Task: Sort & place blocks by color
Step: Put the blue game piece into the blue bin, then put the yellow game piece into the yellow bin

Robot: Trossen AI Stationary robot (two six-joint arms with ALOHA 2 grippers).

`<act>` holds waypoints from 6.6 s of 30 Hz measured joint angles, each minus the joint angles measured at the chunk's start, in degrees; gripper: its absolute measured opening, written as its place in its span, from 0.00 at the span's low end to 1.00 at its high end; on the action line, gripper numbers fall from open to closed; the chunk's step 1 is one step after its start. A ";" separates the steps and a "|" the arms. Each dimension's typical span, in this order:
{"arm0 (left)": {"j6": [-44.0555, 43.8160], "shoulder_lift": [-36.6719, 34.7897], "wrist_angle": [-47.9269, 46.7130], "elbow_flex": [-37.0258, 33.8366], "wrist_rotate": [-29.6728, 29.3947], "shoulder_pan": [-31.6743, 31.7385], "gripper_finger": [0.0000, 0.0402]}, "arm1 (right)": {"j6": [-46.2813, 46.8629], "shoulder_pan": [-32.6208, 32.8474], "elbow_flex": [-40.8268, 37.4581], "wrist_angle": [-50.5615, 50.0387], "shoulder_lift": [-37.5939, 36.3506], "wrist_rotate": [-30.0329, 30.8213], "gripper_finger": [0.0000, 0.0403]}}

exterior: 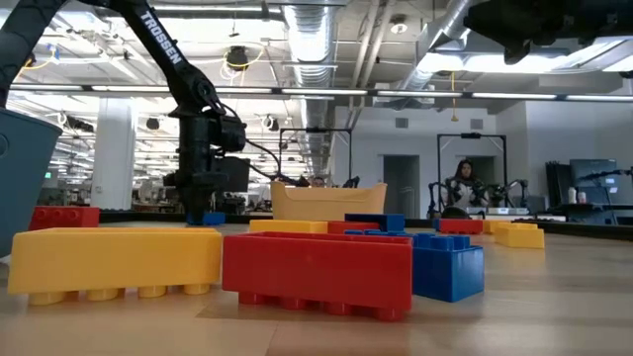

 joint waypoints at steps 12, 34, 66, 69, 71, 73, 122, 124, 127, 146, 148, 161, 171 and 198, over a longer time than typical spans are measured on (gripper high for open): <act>0.73 -2.55 -10.18 -0.13 3.40 -3.22 0.26 | 0.00 0.00 0.00 -0.17 -0.02 0.02 0.27; -27.75 -38.46 -25.89 -0.06 0.49 -52.41 0.26 | 1.64 0.66 0.00 -0.07 -0.02 0.02 0.27; -67.60 -21.65 -15.43 0.57 6.29 -91.67 0.64 | 3.95 -1.76 0.02 7.44 -0.04 0.02 0.27; -64.90 -26.99 -15.64 0.38 -7.50 -91.70 0.61 | 3.99 -2.34 0.02 7.64 -0.04 0.02 0.27; -64.65 -31.48 -14.98 -1.31 -18.36 -92.10 0.58 | 3.97 -2.62 0.02 7.65 -0.04 0.02 0.27; -62.73 -35.88 -11.49 -3.74 -24.75 -91.79 0.55 | 3.95 -2.98 0.02 7.68 -0.04 0.00 0.27; -18.94 -32.66 93.67 -39.84 5.02 -58.29 0.11 | 14.33 0.19 0.02 10.09 13.31 4.48 0.27; -19.75 -32.66 92.80 -39.97 4.09 -60.05 0.11 | 15.05 0.90 0.02 11.72 16.45 6.01 0.27; -20.48 -32.68 92.86 -41.31 -1.33 -63.97 0.11 | 15.19 1.48 0.02 15.97 20.89 6.33 0.27; -18.68 -32.75 107.12 -43.60 -14.76 -72.83 0.11 | 16.41 14.29 11.21 27.09 36.22 5.50 0.27; -18.67 -32.75 109.28 -43.60 -14.55 -72.83 0.11 | 16.13 17.23 14.58 23.88 37.81 9.34 0.27; -19.37 -32.77 109.09 -43.58 -16.29 -79.04 0.11 | 11.22 23.48 28.04 15.08 51.91 18.30 0.27; -21.02 -32.77 107.63 -43.58 -27.37 -84.87 0.11 | 14.24 13.92 33.43 4.98 58.02 9.54 0.50; -8.78 -45.46 100.70 -43.47 -27.22 -84.97 0.00 | 21.80 4.41 57.21 -26.51 78.73 1.12 0.70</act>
